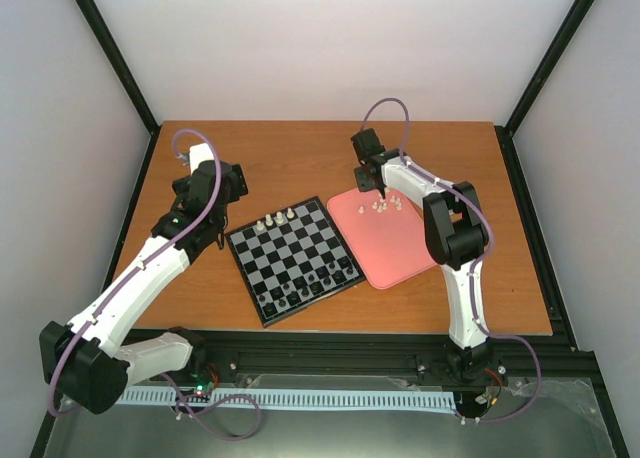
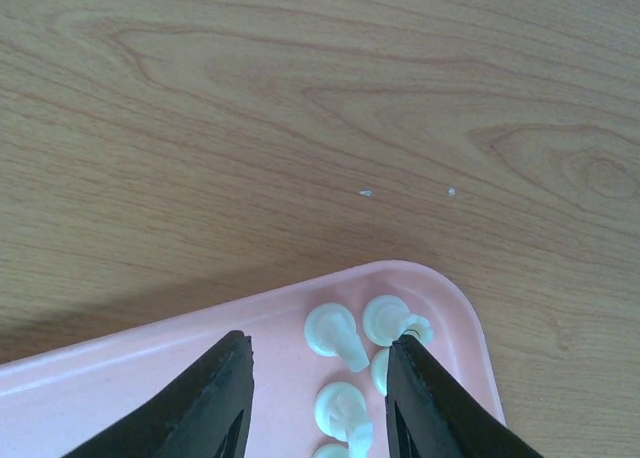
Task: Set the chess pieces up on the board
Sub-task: Pick up the chess piece from the storage box.
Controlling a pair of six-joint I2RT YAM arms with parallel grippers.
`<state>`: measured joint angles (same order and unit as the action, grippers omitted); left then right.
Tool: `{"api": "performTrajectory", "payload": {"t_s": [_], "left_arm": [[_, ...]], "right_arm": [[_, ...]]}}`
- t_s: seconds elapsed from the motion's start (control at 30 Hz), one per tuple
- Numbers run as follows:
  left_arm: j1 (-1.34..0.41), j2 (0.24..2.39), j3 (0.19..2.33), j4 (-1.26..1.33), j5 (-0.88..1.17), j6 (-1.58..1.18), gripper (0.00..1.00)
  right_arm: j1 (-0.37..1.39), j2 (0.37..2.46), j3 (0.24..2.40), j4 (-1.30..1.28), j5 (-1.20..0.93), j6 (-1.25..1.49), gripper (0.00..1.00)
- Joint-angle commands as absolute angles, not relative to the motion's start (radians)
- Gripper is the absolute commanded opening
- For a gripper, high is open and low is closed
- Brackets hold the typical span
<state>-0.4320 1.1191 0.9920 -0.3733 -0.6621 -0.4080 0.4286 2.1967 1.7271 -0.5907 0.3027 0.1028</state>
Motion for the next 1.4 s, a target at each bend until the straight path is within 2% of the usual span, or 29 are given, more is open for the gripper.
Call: {"api": "performTrajectory", "payload": {"t_s": [0.0,0.7,0.83,1.1,1.37], "left_arm": [[-0.425,1.117,1.026,-0.356,-0.675,-0.418,1.00],[-0.425,1.123,1.030,-0.359,-0.678,-0.419,1.00],[-0.425,1.123,1.030,-0.359,-0.680,-0.420,1.00],[-0.425,1.120,1.030,-0.363,-0.680,-0.421,1.00],[-0.425,1.115,1.032,-0.363,-0.677,-0.420,1.00]], "right_arm": [[0.408,2.228,1.760,-0.592,0.301,0.118,0.37],[0.393,2.270,1.793,-0.601,0.272,0.112,0.23],[0.393,2.274,1.796,-0.603,0.270,0.113,0.14],[0.390,2.265,1.797,-0.610,0.270,0.120,0.03],[0.405,2.155,1.742,-0.583,0.205,0.113,0.03]]}}
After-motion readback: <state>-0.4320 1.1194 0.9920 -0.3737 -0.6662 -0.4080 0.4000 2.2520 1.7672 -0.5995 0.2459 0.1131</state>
